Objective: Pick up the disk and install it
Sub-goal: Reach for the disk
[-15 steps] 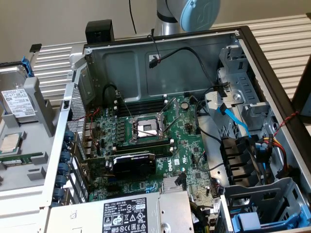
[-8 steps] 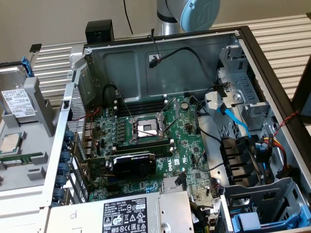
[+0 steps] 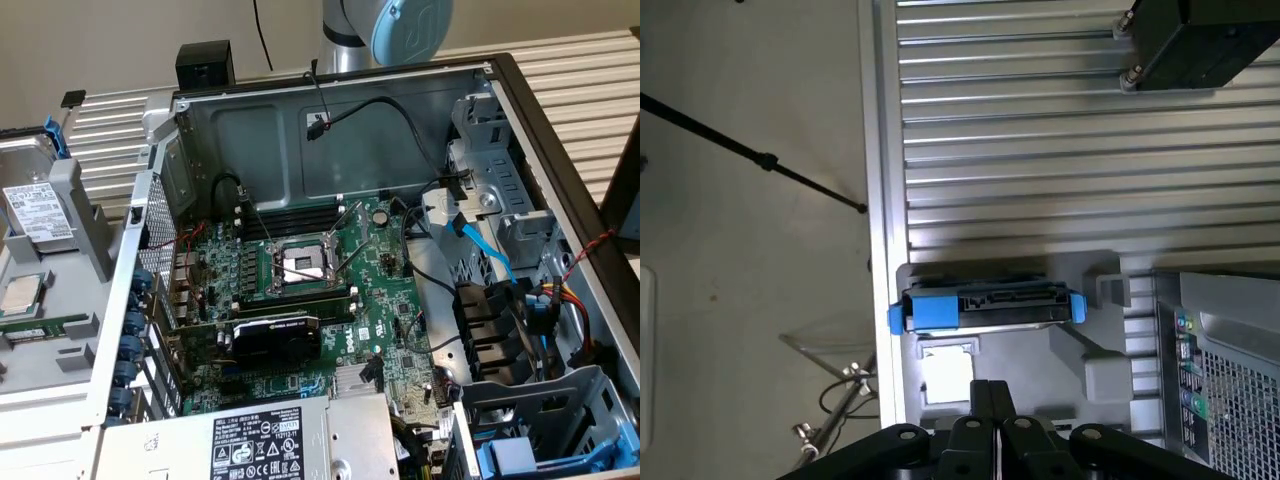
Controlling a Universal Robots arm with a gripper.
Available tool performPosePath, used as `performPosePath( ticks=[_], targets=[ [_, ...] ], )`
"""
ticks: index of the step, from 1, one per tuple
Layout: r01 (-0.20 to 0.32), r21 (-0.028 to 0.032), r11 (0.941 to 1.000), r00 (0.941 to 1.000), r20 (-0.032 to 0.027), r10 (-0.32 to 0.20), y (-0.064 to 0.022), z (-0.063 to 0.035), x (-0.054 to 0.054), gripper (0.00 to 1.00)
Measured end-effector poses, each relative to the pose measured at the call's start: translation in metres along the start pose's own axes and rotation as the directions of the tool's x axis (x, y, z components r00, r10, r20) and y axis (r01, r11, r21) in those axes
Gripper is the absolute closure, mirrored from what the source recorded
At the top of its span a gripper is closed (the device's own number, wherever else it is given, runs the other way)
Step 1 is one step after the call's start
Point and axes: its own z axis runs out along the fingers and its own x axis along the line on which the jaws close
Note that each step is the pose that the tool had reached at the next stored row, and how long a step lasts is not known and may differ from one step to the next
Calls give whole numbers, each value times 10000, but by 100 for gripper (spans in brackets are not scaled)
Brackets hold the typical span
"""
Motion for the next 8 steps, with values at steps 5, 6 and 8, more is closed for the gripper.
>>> performPosePath(
  ticks=[5,6,8],
  targets=[
    [18,0,10000,10000,-2,-18,1,0,6,89],
    [149,-3,9999,9999,-3,-149,2,0,6,89],
    [497,-8,9988,9988,-10,-497,2,1,6,89]
  ],
)
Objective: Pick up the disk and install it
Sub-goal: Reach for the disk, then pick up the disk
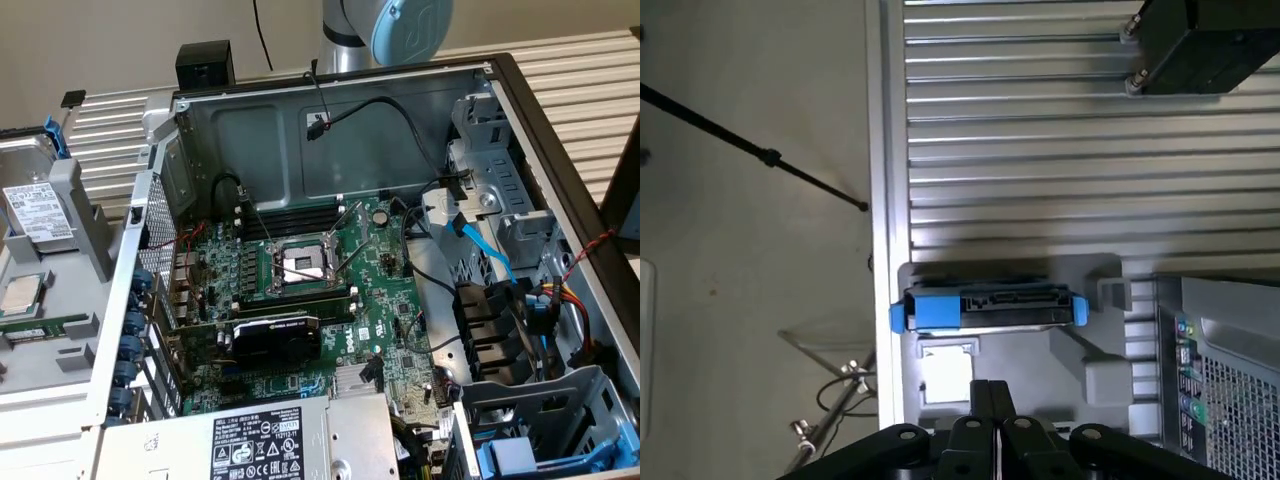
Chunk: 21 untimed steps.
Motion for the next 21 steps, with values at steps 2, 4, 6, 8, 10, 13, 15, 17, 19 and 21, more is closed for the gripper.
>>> performPosePath(
  ticks=[2,4,6,8,10,13,15,17,19,21],
  targets=[
    [376,-6,9993,9993,-8,-376,0,1,0,89],
    [735,-12,9973,9973,-16,-735,0,2,0,89],
    [1097,-19,9940,9940,-22,-1097,0,3,0,89],
    [1459,-26,9893,9893,-30,-1459,0,4,0,89],
    [1820,-33,9833,9833,-36,-1820,0,5,0,89],
    [2352,-44,9719,9719,-46,-2352,0,6,0,89],
    [2705,-52,9627,9627,-52,-2705,0,6,0,89],
    [3055,-60,9522,9522,-57,-3055,0,6,0,89],
    [3396,-68,9406,9405,-62,-3396,0,6,0,89],
    [3737,-76,9275,9275,-68,-3737,0,6,0,89]
  ],
)
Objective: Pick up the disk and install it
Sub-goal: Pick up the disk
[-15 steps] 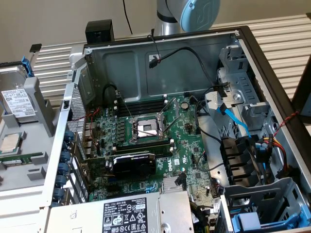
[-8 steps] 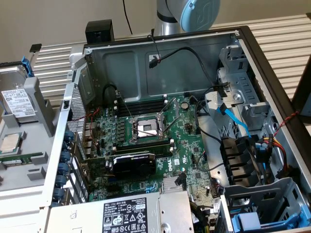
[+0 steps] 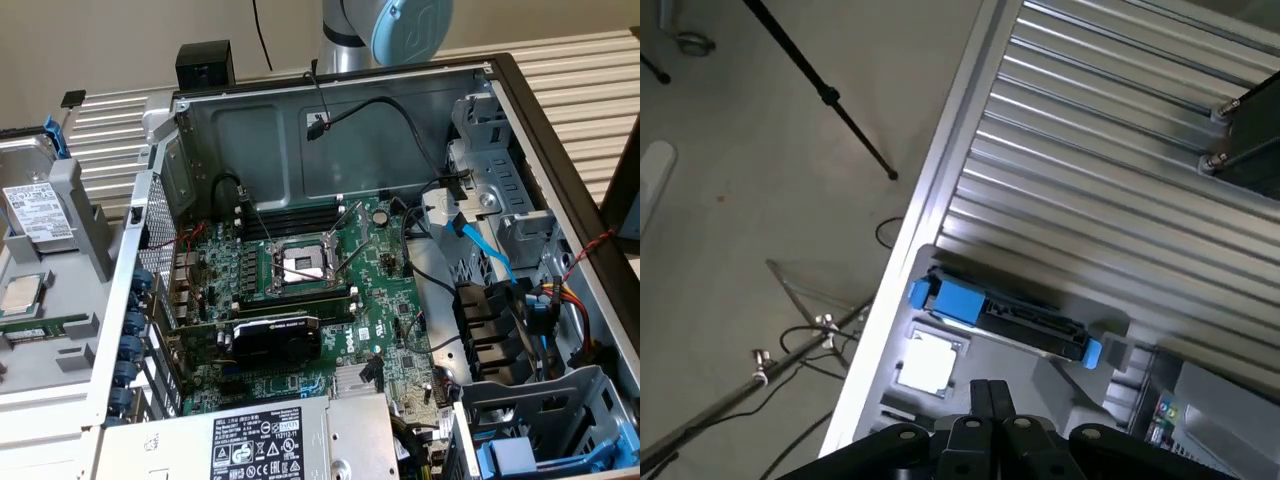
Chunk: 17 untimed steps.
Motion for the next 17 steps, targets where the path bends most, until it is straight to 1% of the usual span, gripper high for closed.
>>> performPosePath(
  ticks=[2,4,6,8,10,13,15,17],
  targets=[
    [359,-6,9994,9994,-7,-359,0,0,0,89],
    [723,-13,9974,9974,-15,-723,0,0,0,89],
    [1091,-19,9940,9940,-21,-1091,0,0,0,89],
    [1449,-26,9894,9894,-29,-1449,0,0,0,89],
    [1809,-33,9835,9835,-36,-1809,0,0,0,89],
    [2341,-45,9722,9722,-45,-2342,0,0,0,89],
    [2695,-52,9630,9630,-51,-2695,0,0,0,89],
    [3045,-60,9525,9525,-57,-3045,0,0,0,89]
  ],
)
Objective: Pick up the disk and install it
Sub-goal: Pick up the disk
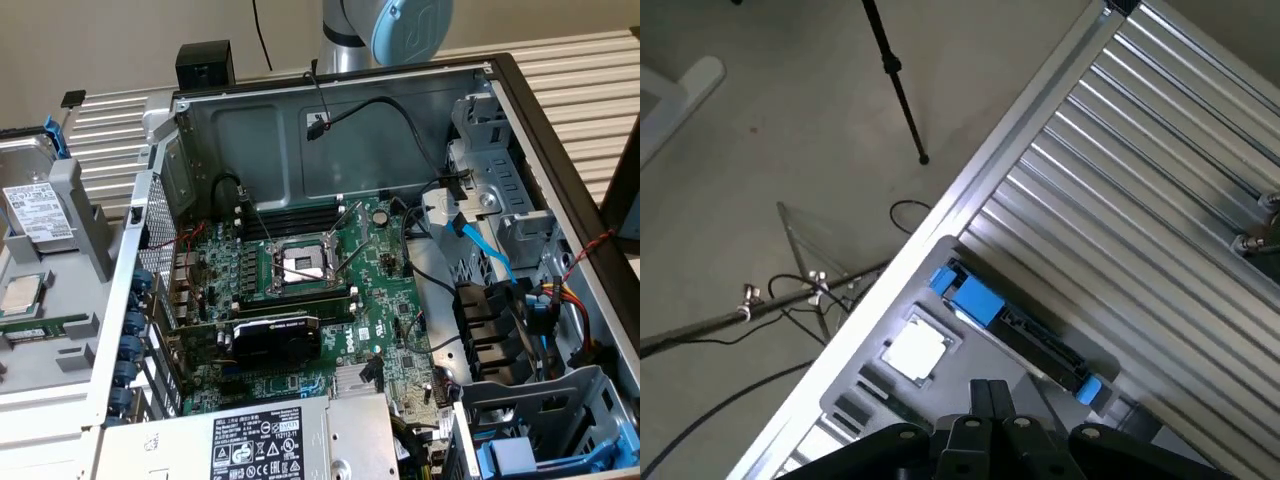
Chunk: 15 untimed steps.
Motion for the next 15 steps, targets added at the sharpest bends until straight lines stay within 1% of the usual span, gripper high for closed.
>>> performPosePath(
  ticks=[2,4,7,10,13,15],
  targets=[
    [355,-6,9994,9994,-7,-355,0,0,0,89],
    [723,-12,9974,9974,-14,-723,0,0,0,89],
    [1261,-22,9920,9920,-25,-1261,0,1,0,89],
    [1793,-32,9838,9838,-35,-1793,0,2,0,89],
    [2341,-44,9722,9722,-45,-2341,0,3,0,89],
    [2706,-52,9627,9627,-51,-2706,0,5,0,89]
  ],
)
